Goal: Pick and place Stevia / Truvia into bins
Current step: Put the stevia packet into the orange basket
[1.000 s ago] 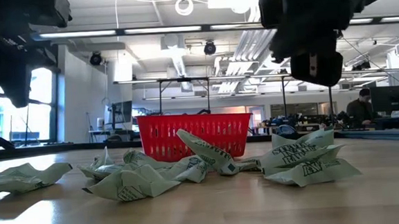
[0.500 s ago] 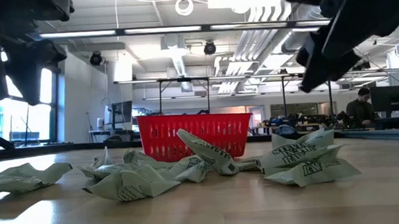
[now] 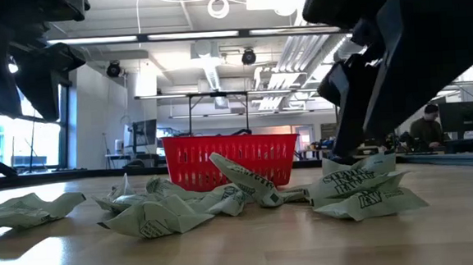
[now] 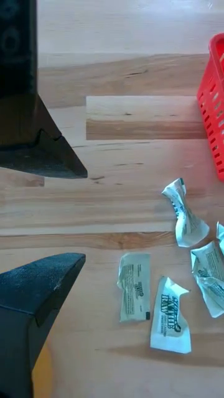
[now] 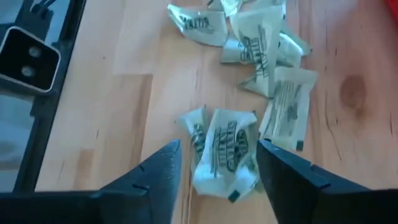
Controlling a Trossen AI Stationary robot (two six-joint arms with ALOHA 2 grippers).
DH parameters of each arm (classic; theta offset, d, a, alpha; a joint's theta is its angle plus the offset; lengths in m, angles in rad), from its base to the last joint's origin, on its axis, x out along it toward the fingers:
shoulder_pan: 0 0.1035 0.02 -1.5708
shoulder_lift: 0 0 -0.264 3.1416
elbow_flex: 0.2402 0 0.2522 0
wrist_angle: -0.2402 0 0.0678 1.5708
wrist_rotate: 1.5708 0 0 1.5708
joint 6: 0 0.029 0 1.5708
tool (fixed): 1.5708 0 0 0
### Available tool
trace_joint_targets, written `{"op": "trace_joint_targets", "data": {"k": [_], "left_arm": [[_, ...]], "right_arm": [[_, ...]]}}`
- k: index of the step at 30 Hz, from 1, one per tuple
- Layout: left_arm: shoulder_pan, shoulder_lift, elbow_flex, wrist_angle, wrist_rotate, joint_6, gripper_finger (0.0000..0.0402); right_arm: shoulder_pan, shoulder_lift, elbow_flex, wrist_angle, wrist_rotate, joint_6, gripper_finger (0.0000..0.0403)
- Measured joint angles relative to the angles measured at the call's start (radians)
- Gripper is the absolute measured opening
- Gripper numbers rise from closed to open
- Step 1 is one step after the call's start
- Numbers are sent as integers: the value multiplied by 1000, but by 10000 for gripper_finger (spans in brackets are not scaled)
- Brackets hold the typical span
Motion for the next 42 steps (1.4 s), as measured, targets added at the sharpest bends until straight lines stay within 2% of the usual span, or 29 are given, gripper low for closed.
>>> {"op": "trace_joint_targets", "data": {"k": [3, 6, 11, 14, 20, 27, 34, 38, 42], "left_arm": [[0, 0, 0, 0, 0, 0, 239], [0, 0, 0, 0, 0, 1, 239], [0, 0, 0, 0, 0, 1, 239], [0, 0, 0, 0, -2, 1, 239], [0, 0, 0, 0, -21, 1, 239], [0, 0, 0, 1, -23, -2, 239], [0, 0, 0, 4, -25, -2, 239], [0, 0, 0, 3, -26, -2, 239], [0, 0, 0, 3, -26, -3, 239]], "right_arm": [[0, 2, -5, -10, 3, 32, 170], [1, 2, -7, -55, 53, 81, 153], [-10, 2, -9, -108, 111, 148, 147], [-15, 2, -9, -110, 105, 131, 151], [-28, 4, -9, -104, 17, 77, 149], [-37, 36, -9, -96, 1, 40, 102], [-81, 32, -7, -139, -84, 52, 43], [-103, -5, -7, -152, -73, 51, 8], [-125, -63, -7, -180, -19, 51, 9]]}}
